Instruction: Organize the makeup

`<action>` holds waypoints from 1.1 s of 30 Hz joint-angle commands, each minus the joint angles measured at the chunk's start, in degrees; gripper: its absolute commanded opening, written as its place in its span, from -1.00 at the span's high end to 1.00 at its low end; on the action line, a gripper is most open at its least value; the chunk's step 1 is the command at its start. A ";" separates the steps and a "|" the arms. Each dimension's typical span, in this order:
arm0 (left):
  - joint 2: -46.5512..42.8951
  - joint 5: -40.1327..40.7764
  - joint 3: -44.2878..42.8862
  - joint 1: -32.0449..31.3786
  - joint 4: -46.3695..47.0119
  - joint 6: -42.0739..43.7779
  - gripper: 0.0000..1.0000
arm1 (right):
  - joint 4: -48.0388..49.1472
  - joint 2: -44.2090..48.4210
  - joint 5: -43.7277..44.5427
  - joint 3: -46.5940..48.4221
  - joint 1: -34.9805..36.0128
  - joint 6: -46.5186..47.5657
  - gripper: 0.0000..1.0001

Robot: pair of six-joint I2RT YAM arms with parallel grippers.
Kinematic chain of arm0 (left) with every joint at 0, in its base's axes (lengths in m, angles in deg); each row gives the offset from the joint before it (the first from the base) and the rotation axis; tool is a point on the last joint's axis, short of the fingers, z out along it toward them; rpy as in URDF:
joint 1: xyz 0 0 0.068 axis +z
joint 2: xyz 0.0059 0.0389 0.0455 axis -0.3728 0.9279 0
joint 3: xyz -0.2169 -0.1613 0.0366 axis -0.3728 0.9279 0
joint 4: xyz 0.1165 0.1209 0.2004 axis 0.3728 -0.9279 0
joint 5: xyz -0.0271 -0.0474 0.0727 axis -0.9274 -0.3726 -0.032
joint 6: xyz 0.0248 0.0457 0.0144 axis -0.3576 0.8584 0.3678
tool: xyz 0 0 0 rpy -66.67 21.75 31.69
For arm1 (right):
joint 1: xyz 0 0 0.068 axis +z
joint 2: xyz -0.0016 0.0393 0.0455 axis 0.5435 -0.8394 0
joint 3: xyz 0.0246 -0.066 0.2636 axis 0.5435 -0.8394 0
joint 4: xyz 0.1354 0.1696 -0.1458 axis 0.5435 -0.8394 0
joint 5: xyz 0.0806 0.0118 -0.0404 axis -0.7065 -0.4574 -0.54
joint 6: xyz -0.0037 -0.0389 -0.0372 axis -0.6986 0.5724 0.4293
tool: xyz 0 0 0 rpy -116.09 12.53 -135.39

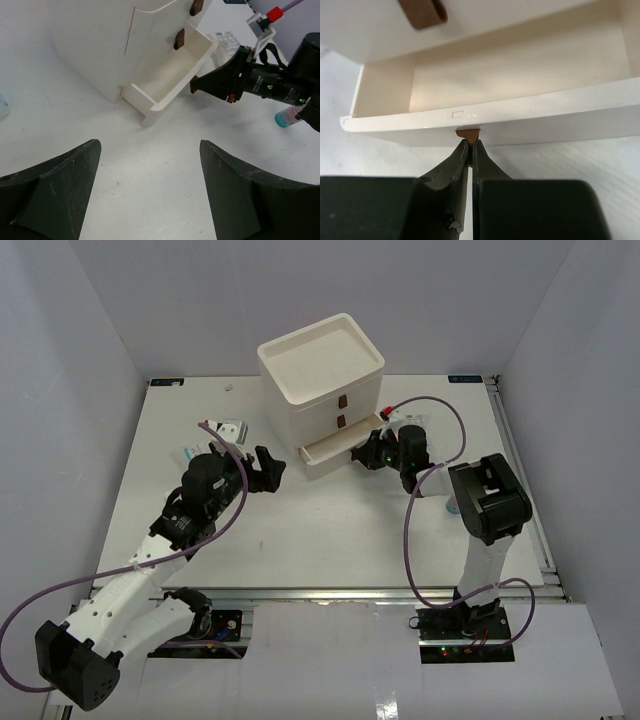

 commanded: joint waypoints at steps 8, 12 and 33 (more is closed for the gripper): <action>8.16 -2.80 -2.67 0.42 -1.88 -7.60 -0.86 | -4.16 14.75 -2.41 -10.02 -2.29 7.27 0.80; 10.74 -3.36 -4.27 1.25 -2.45 -8.36 -0.89 | -7.81 14.27 -4.05 -8.28 -2.20 8.82 0.39; 37.64 7.99 -25.20 23.00 -21.23 -38.94 -0.78 | -42.72 35.61 -34.88 1.96 -9.01 39.09 -0.12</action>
